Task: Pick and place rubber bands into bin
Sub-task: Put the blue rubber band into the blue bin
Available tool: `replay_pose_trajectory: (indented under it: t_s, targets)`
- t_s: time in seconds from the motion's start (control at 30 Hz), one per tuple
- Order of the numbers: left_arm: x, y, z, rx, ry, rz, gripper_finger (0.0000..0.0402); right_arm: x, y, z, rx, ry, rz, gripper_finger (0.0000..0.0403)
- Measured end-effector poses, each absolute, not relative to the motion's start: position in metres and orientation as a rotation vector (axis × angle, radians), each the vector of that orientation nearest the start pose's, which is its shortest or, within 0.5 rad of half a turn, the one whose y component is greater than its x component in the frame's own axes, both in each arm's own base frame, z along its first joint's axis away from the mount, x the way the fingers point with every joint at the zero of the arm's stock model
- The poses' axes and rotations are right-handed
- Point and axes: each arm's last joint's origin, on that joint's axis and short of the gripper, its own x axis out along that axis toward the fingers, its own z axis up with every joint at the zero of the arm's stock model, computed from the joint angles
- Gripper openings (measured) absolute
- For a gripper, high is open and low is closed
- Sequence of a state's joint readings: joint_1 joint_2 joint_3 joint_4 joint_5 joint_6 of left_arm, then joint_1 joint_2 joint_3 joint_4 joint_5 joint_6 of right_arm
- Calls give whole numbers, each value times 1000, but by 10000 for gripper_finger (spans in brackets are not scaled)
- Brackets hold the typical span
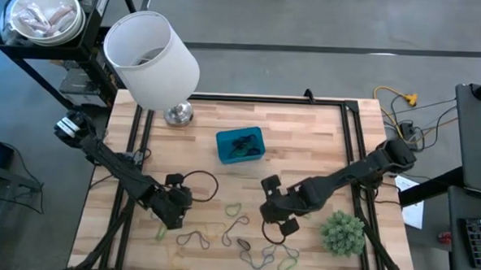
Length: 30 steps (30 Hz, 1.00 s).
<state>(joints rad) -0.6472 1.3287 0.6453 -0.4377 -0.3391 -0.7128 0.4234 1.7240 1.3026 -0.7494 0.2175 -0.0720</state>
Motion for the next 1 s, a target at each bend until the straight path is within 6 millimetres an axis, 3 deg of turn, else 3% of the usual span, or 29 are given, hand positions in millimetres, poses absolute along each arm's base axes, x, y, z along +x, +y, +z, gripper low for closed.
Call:
replay_pose_trajectory:
  t_s: [0.13, 0.23, 0.37, 0.47, 0.73, 1.0]
  targets:
    - [184, -129, 158, -133, 1075, 126, 102, 310, 132, 241, -505, 1061, 203, 47]
    - [181, -128, 154, -136, 1115, 160, 102, 298, 119, 256, -478, 966, 175, 47]
    - [181, -128, 153, -133, 1121, 158, 102, 267, 96, 275, -402, 788, 141, 47]
    - [180, -128, 154, -136, 1124, 154, 102, 237, 84, 277, -344, 646, 159, 47]
    - [180, -129, 153, -218, 1145, 184, 102, 166, 64, 247, -213, 380, 196, 47]
    - [179, -129, 153, -287, 1173, 198, 102, 128, 54, 222, -222, 115, 237, 47]
